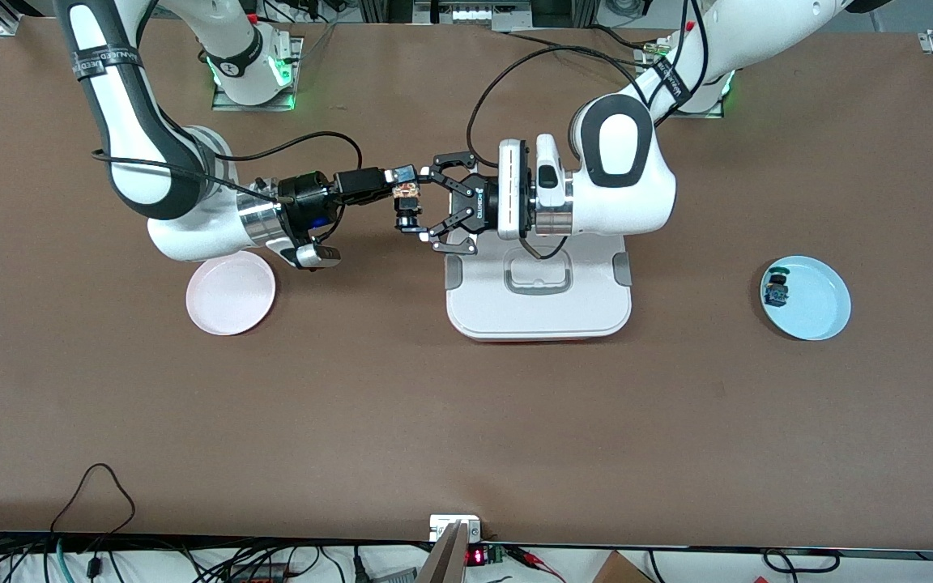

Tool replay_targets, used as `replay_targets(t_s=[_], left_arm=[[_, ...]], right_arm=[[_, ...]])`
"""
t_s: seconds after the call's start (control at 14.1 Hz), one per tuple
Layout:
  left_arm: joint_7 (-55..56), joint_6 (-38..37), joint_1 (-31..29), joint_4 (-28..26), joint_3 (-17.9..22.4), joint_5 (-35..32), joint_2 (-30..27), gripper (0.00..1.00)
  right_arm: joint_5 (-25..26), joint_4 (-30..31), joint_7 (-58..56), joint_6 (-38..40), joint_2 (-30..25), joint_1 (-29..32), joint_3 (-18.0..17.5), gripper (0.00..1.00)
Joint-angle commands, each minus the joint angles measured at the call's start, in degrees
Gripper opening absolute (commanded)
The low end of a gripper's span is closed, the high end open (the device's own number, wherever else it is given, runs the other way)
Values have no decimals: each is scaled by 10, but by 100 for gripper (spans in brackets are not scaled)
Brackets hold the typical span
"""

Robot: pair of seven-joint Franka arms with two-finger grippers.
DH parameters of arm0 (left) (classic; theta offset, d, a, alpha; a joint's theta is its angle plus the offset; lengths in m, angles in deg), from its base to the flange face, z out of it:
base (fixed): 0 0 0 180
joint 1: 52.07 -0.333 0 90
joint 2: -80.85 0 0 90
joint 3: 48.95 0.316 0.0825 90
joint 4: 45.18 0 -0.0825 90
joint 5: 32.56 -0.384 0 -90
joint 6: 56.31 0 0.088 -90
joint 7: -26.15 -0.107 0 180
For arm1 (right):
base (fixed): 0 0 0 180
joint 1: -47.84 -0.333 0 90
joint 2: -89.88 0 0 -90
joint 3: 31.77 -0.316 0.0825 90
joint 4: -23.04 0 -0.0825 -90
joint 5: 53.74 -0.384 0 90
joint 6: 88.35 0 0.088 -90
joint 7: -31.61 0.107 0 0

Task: Transfer orange switch to right arm and place
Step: 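Close the right gripper on the switch and open the left gripper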

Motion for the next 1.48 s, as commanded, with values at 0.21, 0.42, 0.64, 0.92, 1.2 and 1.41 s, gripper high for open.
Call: replay_targets(t_s=[0.21, 0.42, 0.64, 0.92, 1.2, 1.41], left_arm=[[-18, -2, 0, 6, -2, 24, 1, 100], [-16, -3, -1, 6, -2, 24, 0, 100], [-15, -35, -13, 1, 0, 20, -2, 100], [-13, -82, -32, -1, 1, 17, -2, 100], [-11, -127, -55, -21, 4, -2, -3, 100], [12, -160, -72, -20, 4, -40, -3, 100]], right_arm=[[-37, 14, -13, -2, -15, -1, 1, 7], [-46, 14, -14, -5, -15, -3, 0, 5], [-46, 14, -14, -7, -16, -3, 1, 2], [-45, 14, -14, -7, -17, 1, 2, 1], [-40, 15, -14, -5, -21, 9, 3, 0], [-34, 15, -13, -6, -23, 23, 3, 0]])
